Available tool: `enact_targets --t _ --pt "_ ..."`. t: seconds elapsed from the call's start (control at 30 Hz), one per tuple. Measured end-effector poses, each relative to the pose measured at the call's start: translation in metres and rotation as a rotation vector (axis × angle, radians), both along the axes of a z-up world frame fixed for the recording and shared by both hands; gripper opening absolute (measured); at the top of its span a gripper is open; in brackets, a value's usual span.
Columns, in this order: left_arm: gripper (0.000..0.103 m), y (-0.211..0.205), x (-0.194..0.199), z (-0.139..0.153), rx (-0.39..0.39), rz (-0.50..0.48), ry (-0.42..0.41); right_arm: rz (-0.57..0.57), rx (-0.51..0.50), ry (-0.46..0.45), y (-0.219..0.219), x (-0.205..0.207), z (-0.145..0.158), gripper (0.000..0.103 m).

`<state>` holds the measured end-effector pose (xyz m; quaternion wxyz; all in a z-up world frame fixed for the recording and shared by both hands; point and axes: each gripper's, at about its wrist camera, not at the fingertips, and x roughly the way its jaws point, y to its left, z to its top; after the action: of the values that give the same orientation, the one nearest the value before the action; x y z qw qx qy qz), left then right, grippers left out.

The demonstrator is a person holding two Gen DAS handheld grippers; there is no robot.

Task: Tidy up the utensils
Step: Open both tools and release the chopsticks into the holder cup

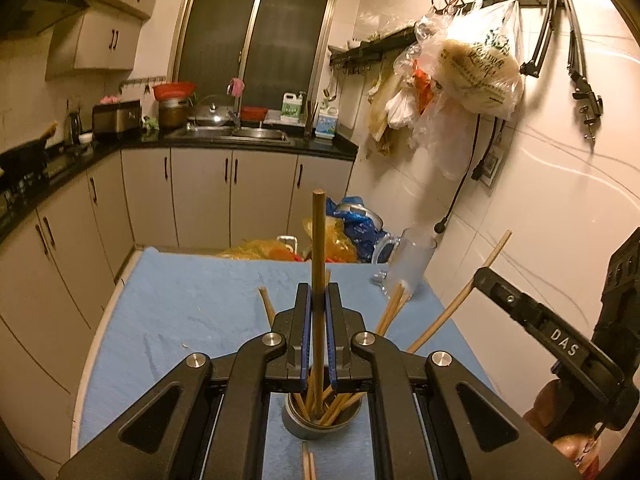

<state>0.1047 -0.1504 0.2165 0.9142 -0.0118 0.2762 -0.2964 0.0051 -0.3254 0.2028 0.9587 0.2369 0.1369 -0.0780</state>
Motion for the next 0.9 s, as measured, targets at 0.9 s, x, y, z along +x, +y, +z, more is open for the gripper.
enact_targets --t 0.9 --pt "0.015 0.003 0.013 -0.064 0.032 -0.018 0.106 0.068 0.057 0.165 0.004 0.034 -0.067 0.008"
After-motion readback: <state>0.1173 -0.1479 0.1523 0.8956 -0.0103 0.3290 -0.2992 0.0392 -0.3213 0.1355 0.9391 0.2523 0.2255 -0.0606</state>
